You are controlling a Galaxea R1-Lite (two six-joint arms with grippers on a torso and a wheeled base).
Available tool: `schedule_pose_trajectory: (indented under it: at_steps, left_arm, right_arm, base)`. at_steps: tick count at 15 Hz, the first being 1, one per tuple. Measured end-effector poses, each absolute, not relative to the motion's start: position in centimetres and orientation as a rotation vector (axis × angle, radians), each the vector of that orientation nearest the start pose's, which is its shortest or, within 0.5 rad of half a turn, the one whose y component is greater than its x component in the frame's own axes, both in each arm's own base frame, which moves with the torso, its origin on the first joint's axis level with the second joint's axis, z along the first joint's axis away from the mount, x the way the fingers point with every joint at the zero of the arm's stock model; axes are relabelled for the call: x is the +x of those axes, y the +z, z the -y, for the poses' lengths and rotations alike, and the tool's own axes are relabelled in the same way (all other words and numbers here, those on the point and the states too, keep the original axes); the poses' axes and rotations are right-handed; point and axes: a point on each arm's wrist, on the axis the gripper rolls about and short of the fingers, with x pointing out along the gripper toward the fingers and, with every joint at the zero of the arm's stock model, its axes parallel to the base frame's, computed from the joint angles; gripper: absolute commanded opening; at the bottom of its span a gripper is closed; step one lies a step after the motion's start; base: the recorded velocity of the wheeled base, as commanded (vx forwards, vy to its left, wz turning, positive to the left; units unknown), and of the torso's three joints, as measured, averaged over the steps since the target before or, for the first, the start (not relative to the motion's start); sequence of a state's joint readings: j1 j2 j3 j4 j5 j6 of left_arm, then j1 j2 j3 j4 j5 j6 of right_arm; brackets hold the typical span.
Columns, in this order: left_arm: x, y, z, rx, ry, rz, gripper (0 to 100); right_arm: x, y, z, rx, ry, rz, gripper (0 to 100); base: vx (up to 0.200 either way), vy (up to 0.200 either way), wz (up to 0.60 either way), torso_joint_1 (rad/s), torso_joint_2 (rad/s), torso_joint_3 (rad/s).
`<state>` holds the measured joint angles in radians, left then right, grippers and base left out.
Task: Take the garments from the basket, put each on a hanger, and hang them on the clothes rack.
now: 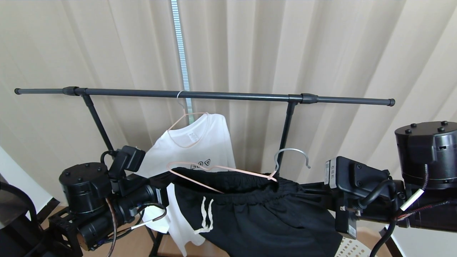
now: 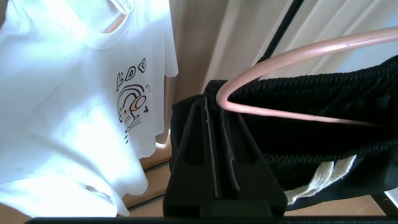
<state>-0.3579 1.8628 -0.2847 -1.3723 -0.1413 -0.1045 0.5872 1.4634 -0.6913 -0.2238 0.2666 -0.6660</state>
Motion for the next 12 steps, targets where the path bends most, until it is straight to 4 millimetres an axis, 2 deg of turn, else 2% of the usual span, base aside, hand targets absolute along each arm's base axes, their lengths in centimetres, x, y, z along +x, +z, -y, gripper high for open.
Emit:
schedule_pose_trajectory:
  at_steps: [12]
  left_arm:
    - [24.4, 9.9, 8.2, -0.081, -0.442, -0.245, 0]
  right_arm:
    - [20.0, 17.2, -12.8, -0.709, 0.957, -0.289, 0]
  base:
    - [0.000, 0.000, 0.00, 0.000, 0.00, 0.000]
